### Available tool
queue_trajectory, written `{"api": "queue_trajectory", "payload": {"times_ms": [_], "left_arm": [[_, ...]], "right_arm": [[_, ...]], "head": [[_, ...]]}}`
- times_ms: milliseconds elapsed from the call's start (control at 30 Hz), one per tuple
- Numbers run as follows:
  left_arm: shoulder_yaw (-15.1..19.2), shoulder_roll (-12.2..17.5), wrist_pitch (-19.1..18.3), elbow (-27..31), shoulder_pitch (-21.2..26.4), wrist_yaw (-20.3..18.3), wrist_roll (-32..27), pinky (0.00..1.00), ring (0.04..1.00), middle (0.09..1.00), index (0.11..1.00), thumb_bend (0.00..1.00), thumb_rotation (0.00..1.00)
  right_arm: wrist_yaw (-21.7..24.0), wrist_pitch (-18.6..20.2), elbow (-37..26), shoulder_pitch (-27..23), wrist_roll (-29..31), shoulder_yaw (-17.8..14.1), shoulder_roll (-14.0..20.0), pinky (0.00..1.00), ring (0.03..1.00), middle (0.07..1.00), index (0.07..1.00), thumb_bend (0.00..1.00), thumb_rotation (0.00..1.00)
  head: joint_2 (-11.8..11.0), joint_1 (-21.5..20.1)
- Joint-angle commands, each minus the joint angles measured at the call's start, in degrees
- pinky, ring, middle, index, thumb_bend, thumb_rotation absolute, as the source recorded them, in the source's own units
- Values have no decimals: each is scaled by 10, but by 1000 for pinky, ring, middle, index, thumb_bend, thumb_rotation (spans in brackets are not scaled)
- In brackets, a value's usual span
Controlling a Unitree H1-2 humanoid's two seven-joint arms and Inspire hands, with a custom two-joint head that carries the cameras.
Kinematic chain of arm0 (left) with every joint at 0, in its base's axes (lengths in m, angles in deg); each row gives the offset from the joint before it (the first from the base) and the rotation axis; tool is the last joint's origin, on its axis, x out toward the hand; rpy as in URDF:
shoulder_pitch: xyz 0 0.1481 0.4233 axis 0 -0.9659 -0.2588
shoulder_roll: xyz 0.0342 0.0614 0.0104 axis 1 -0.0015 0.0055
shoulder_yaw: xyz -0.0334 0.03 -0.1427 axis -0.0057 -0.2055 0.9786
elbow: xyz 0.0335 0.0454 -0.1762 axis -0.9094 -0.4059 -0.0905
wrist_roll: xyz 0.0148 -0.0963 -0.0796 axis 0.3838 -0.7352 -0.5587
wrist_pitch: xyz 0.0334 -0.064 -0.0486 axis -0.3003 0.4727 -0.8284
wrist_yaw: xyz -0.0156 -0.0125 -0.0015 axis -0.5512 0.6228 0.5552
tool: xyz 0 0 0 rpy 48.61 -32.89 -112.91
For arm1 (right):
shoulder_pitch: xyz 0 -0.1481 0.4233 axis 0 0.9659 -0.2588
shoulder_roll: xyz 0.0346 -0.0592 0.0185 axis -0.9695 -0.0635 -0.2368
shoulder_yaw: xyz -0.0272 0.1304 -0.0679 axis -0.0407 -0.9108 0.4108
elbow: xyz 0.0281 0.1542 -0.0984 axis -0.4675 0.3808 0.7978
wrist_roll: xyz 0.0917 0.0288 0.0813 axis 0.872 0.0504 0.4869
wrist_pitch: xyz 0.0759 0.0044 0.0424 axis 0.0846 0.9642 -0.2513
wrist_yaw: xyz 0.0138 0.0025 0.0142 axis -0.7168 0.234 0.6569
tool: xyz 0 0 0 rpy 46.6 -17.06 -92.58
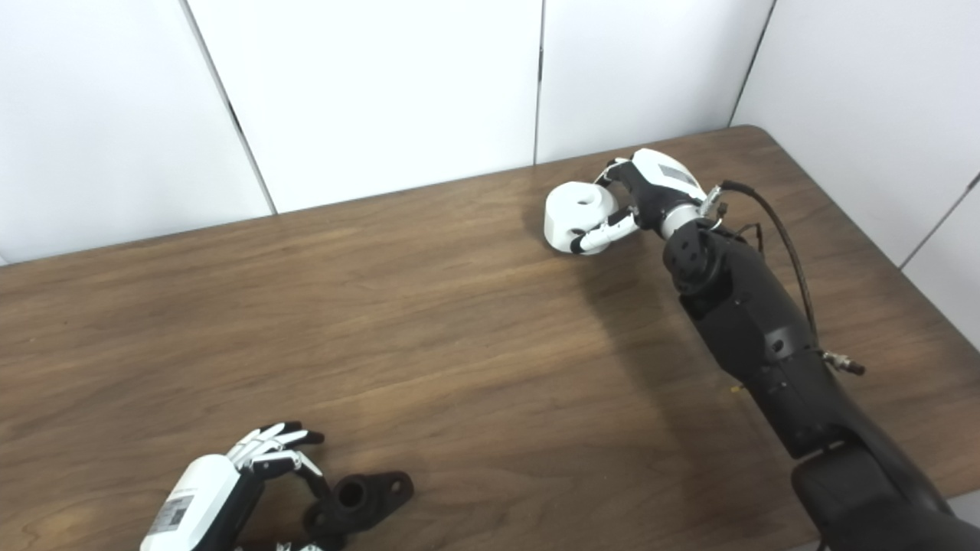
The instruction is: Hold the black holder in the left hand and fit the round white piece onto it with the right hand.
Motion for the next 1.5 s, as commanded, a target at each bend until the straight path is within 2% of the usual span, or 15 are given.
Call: {"api": "queue_trajectory", "payload": {"times_ms": [0,567,700,733,767,833,1333,1467], "left_arm": [[-1,14,-32,-30,-28,-40,6,904,904,825,490,510,44],[-1,15,-31,-27,-29,-40,5,893,896,818,490,510,43],[-1,15,-32,-26,-29,-42,4,892,896,819,490,510,43],[-1,15,-33,-26,-29,-43,4,893,897,820,490,510,43],[-1,14,-34,-25,-29,-43,4,894,898,821,490,510,43],[-1,14,-34,-25,-28,-43,5,894,897,820,490,510,43],[-1,9,-38,-22,-27,-45,7,893,897,819,490,510,43],[-3,3,-37,-25,-26,-41,11,892,896,819,490,510,43]], "right_arm": [[-3,-8,-17,-29,-2,-7,24,829,999,915,624,792,286],[-5,-9,-18,-29,-2,-1,23,850,990,903,624,787,262],[-4,-12,-19,-28,-1,-1,24,845,982,895,592,773,251],[-5,-14,-19,-28,0,-1,25,853,984,891,543,651,204],[-7,-18,-18,-28,-2,0,26,868,985,882,511,575,173],[-10,-22,-16,-27,-4,1,26,893,984,864,493,535,155],[-11,-22,-13,-27,-8,3,29,917,1000,864,486,520,142],[-12,-25,-23,-21,-4,-1,33,889,995,861,486,521,142]], "head": [[1,0],[3,-2],[3,0],[3,0],[3,1],[3,1],[5,6],[7,19]]}}
